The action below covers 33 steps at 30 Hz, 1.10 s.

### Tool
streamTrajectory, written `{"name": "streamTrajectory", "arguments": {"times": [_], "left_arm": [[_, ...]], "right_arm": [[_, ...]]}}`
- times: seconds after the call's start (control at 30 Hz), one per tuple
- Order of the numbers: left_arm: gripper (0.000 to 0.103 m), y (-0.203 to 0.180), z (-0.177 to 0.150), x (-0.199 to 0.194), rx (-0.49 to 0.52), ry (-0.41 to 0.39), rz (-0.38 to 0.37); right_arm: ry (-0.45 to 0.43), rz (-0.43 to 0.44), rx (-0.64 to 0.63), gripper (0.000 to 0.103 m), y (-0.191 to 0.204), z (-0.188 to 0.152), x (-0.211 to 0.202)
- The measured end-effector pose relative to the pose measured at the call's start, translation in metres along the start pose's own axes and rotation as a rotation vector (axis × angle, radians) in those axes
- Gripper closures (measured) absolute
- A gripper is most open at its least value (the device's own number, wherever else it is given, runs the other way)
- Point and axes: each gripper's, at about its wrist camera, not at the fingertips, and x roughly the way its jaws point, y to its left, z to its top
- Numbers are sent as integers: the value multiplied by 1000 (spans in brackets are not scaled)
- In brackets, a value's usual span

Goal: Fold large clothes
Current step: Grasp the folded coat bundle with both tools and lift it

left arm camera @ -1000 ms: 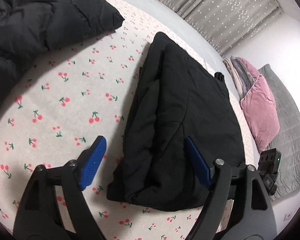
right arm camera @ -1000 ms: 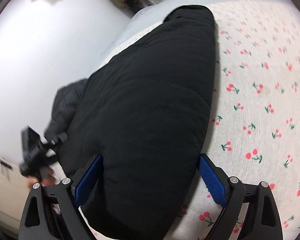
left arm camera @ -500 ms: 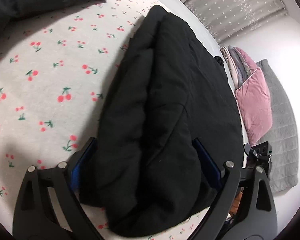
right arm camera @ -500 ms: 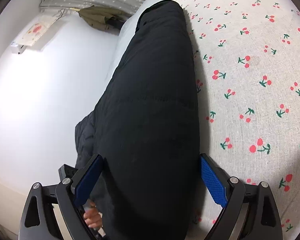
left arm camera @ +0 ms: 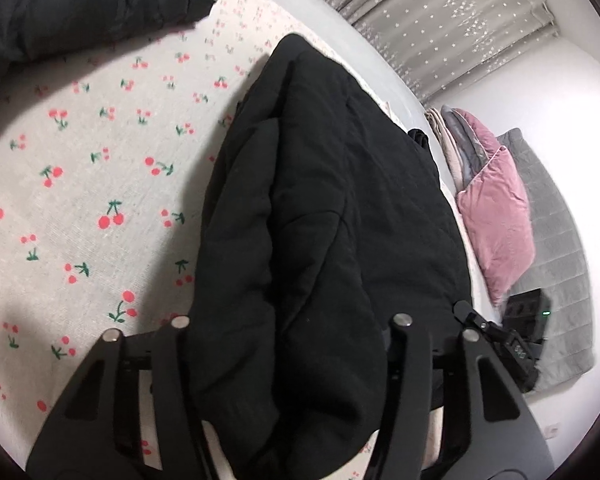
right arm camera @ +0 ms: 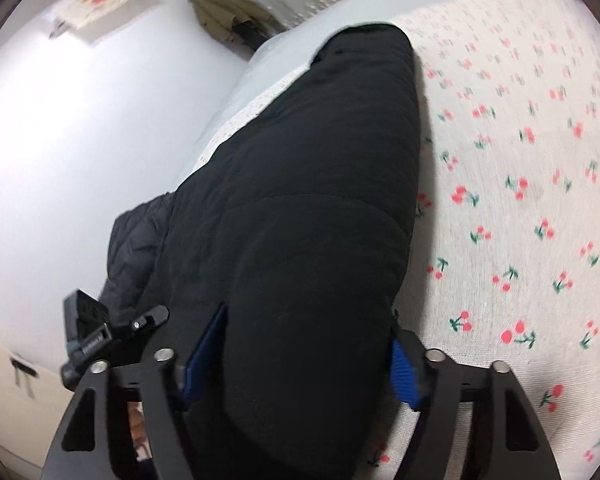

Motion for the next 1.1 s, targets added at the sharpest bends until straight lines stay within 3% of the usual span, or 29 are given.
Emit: {"name": "streamTrajectory", "arguments": {"times": [0.13, 0.27, 0.57, 0.73, 0.87, 1.1], "left_arm": [[56, -13, -2, -7, 4, -50, 13], [58, -30, -1, -11, 21, -81, -11], [59, -115, -13, 17, 166, -90, -116], [59, -205, -36, 54, 282, -58, -232], [59, -289, -68, 97, 394, 12, -301], [59, -474, -181, 186, 677, 198, -420]], "right_arm": [[-38, -44, -102, 45, 20, 2, -9], [-84, -78, -196, 49, 29, 6, -27], [-193, -51, -114, 52, -19, 28, -101], [-290, -106, -103, 52, -59, 34, -181], [-316, -196, -82, 52, -114, 35, -259], [-401, -387, 18, 52, -229, 35, -413]]}}
